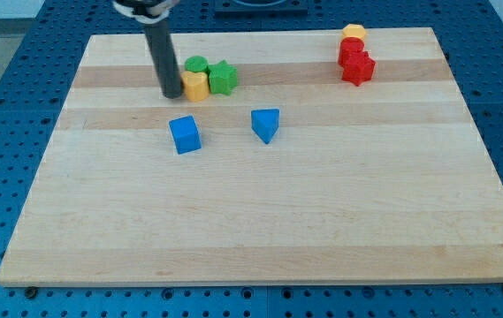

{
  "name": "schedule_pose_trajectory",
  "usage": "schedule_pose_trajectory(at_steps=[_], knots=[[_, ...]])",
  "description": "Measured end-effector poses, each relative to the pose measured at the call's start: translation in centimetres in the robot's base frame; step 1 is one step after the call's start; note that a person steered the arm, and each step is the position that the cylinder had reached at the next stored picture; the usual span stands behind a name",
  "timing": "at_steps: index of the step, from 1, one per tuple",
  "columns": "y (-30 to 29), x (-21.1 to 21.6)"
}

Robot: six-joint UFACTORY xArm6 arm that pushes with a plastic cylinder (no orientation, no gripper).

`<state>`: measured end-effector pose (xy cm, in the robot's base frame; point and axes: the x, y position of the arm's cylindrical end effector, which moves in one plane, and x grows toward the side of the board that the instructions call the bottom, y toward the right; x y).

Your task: Push the yellow heart to the bottom of the red star

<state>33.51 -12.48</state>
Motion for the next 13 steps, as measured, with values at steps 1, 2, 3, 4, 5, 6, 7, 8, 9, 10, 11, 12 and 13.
schedule_pose_trajectory(at_steps=[1, 2, 3, 4, 5, 6, 7, 8, 9, 10, 11, 12, 13], knots=[[2.5, 0.0], [5.0, 0.0], [7.6, 0.0], [11.1, 0.1], [14.0, 0.1], [16.9, 0.3], [19.8, 0.3], [23.0, 0.3], [24.8, 0.3], [24.8, 0.3], [24.9, 0.3], [25.2, 0.5], [24.6, 3.7]])
